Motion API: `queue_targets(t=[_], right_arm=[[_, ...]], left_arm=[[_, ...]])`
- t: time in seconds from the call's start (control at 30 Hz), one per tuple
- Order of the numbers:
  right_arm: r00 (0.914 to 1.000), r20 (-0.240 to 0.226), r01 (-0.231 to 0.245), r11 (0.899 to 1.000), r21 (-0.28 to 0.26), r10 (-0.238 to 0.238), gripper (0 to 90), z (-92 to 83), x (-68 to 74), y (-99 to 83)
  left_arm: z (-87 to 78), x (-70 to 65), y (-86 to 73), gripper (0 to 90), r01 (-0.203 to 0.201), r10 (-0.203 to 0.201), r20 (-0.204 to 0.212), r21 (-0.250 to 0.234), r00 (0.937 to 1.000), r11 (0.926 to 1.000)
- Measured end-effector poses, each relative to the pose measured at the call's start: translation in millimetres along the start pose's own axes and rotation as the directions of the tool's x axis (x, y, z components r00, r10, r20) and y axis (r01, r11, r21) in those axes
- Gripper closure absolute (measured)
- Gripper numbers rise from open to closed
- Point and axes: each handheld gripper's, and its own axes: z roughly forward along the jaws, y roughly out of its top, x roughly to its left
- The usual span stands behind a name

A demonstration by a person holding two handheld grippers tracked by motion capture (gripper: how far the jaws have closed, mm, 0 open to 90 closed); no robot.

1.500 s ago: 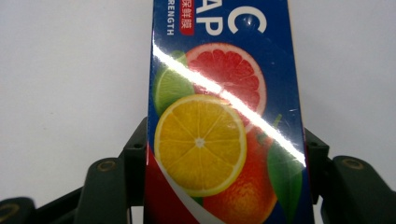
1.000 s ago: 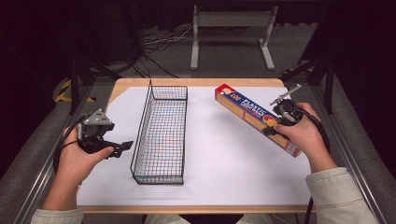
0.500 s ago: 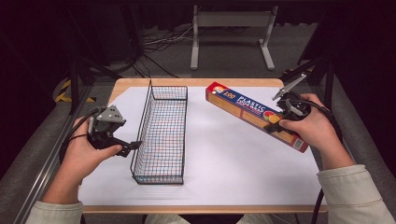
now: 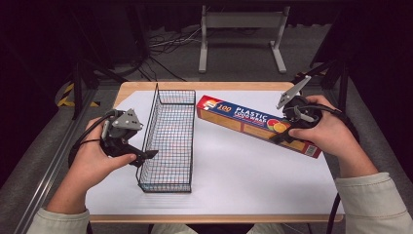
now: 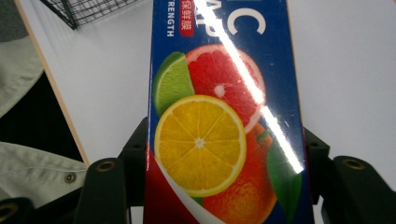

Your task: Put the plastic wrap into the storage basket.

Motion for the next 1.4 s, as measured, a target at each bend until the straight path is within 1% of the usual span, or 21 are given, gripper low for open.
queue_targets(t=[0.03, 0.07, 0.1, 0.13, 0.2, 0.33, 0.43, 0.5, 0.53, 0.67, 0.7, 0.8, 0.87, 1.0, 1.03, 1.07, 1.1, 1.2, 1.27, 1.37, 1.4], right_arm=[[0.9994, -0.024, 0.023, 1.000, -0.005, -0.023, 40.5, 0.8, 2.0, 2.3], [0.9988, -0.031, 0.036, 0.999, -0.010, -0.037, 40.5, 1.2, 3.1, 3.2], [0.9988, -0.031, 0.036, 0.999, -0.010, -0.037, 40.5, 1.2, 3.1, 3.2], [0.9983, -0.032, 0.048, 0.999, -0.012, -0.049, 40.5, 1.6, 4.3, 3.9], [0.9941, -0.049, 0.096, 0.995, -0.017, -0.096, 40.5, 3.2, 7.3, 6.6], [0.9858, -0.074, 0.150, 0.989, -0.013, -0.151, 40.4, 6.9, 14.2, 11.6], [0.9816, -0.083, 0.172, 0.985, -0.008, -0.172, 40.4, 9.4, 18.9, 14.9], [0.9791, -0.091, 0.182, 0.983, -0.007, -0.182, 40.4, 10.4, 19.9, 16.0], [0.9754, -0.101, 0.196, 0.981, -0.007, -0.196, 40.3, 12.3, 22.2, 17.7], [0.9694, -0.115, 0.218, 0.976, -0.006, -0.217, 40.3, 14.3, 25.9, 19.8], [0.9635, -0.125, 0.237, 0.971, -0.011, -0.237, 40.3, 16.1, 28.1, 21.4], [0.9591, -0.139, 0.246, 0.969, -0.018, -0.246, 40.2, 18.0, 30.6, 23.0], [0.9518, -0.150, 0.266, 0.963, -0.028, -0.268, 40.2, 20.2, 33.7, 25.4], [0.9408, -0.160, 0.298, 0.954, -0.031, -0.299, 40.2, 23.4, 40.0, 31.1], [0.9406, -0.159, 0.299, 0.954, -0.031, -0.300, 40.2, 23.9, 41.4, 32.2], [0.9374, -0.159, 0.308, 0.951, -0.035, -0.310, 40.2, 25.0, 43.6, 34.2], [0.9357, -0.159, 0.314, 0.949, -0.033, -0.315, 40.2, 25.5, 46.4, 36.0], [0.9311, -0.165, 0.325, 0.945, -0.033, -0.325, 40.1, 26.9, 51.7, 39.6], [0.9294, -0.164, 0.329, 0.944, -0.037, -0.331, 40.1, 27.8, 52.3, 40.6], [0.9286, -0.164, 0.332, 0.943, -0.034, -0.333, 40.1, 30.5, 56.3, 42.7], [0.9254, -0.164, 0.340, 0.940, -0.038, -0.342, 40.1, 31.8, 57.5, 43.4]], left_arm=[[0.2, -3.1, 2.5, 9.3, -0.011, 0.011, 0.004, 0.002, 0.9999, 0.9999], [0.3, -8.3, 7.3, 8.8, -0.040, 0.040, 0.008, 0.010, 0.9992, 0.9992], [0.3, -8.3, 7.3, 8.7, -0.040, 0.040, 0.008, 0.010, 0.9992, 0.9992], [0.6, -11.5, 10.9, 8.7, -0.060, 0.060, 0.019, 0.013, 0.9980, 0.9981], [1.9, -17.2, 17.0, 8.1, -0.086, 0.085, 0.032, 0.014, 0.9958, 0.9962], [3.1, -25.3, 27.8, 7.9, -0.124, 0.123, 0.051, 0.018, 0.9911, 0.9921], [4.8, -31.2, 34.8, 7.9, -0.155, 0.152, 0.078, 0.026, 0.9853, 0.9876], [5.5, -32.8, 37.0, 7.9, -0.164, 0.161, 0.083, 0.031, 0.9834, 0.9859], [6.3, -34.1, 39.8, 7.9, -0.181, 0.178, 0.086, 0.035, 0.9803, 0.9828], [8.2, -37.0, 49.1, 7.7, -0.205, 0.200, 0.099, 0.038, 0.9748, 0.9781], [8.7, -37.5, 51.5, 7.5, -0.208, 0.204, 0.102, 0.038, 0.9737, 0.9773], [10.5, -37.7, 58.6, 7.0, -0.223, 0.218, 0.109, 0.030, 0.9698, 0.9744], [12.6, -37.6, 62.7, 7.0, -0.225, 0.221, 0.122, 0.024, 0.9677, 0.9740], [18.3, -40.4, 70.6, 6.6, -0.247, 0.241, 0.137, 0.031, 0.9610, 0.9686], [20.0, -42.0, 72.8, 6.6, -0.257, 0.250, 0.145, 0.032, 0.9573, 0.9659], [21.4, -43.5, 74.7, 6.3, -0.274, 0.267, 0.164, 0.022, 0.9497, 0.9615], [22.0, -44.6, 75.6, 5.9, -0.278, 0.270, 0.180, 0.016, 0.9457, 0.9605], [23.9, -47.6, 77.9, 6.0, -0.304, 0.294, 0.194, 0.024, 0.9357, 0.9522], [24.7, -48.9, 78.7, 6.0, -0.306, 0.294, 0.201, 0.029, 0.9345, 0.9517], [27.7, -51.5, 81.7, 6.1, -0.323, 0.309, 0.211, 0.038, 0.9274, 0.9455], [29.3, -52.1, 82.7, 6.1, -0.330, 0.314, 0.213, 0.041, 0.9251, 0.9431]])
